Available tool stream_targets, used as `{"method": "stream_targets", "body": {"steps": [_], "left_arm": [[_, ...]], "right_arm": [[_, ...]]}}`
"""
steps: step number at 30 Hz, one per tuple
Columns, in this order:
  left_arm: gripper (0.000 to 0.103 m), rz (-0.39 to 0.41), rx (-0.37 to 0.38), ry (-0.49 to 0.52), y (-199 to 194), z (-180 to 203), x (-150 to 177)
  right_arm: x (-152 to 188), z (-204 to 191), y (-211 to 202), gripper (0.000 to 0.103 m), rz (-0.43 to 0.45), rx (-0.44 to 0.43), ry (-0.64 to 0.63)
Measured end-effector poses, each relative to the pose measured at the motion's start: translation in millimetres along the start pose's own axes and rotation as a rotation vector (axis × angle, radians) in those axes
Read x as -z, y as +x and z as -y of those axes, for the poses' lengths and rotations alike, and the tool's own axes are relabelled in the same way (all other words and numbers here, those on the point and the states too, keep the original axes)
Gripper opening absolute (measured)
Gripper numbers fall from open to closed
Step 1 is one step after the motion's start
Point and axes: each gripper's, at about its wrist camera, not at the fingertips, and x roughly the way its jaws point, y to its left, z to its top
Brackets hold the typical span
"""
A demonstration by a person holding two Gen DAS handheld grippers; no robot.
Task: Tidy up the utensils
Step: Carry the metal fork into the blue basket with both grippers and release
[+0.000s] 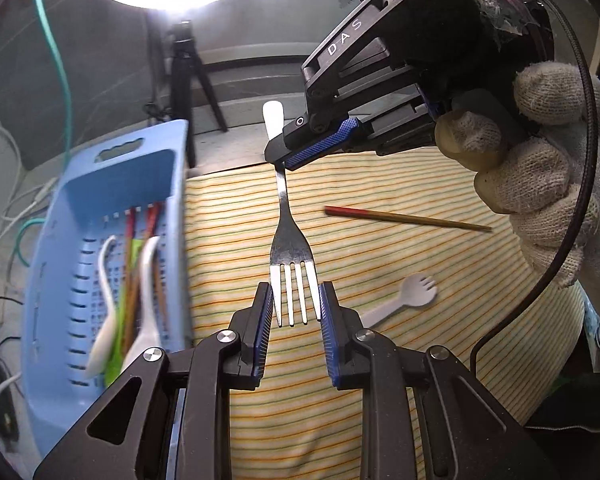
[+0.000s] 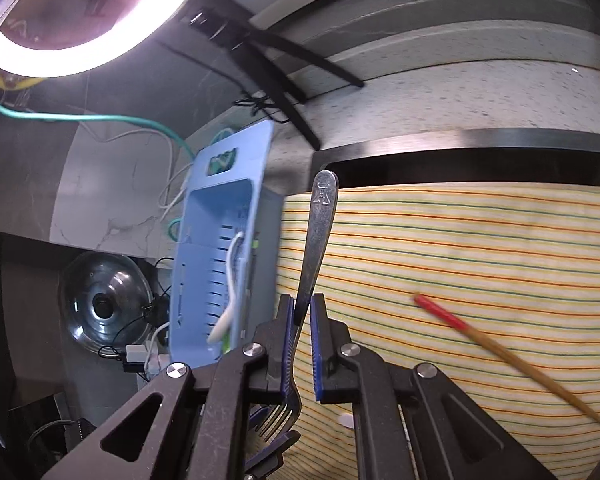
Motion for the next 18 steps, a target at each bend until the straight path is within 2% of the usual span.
{"method": "stream_targets", "body": {"steps": [7, 18], "left_arm": [[0.022, 0.003, -0.045, -0.039, -13, -39, 17], [0.022, -0.019, -0.074, -0.088, -4, -81, 27]], "right_arm": [[4, -46, 36, 0.007, -0.026, -0.024, -0.050], [-1, -83, 76, 0.007, -0.072, -0.006, -0.119]]}}
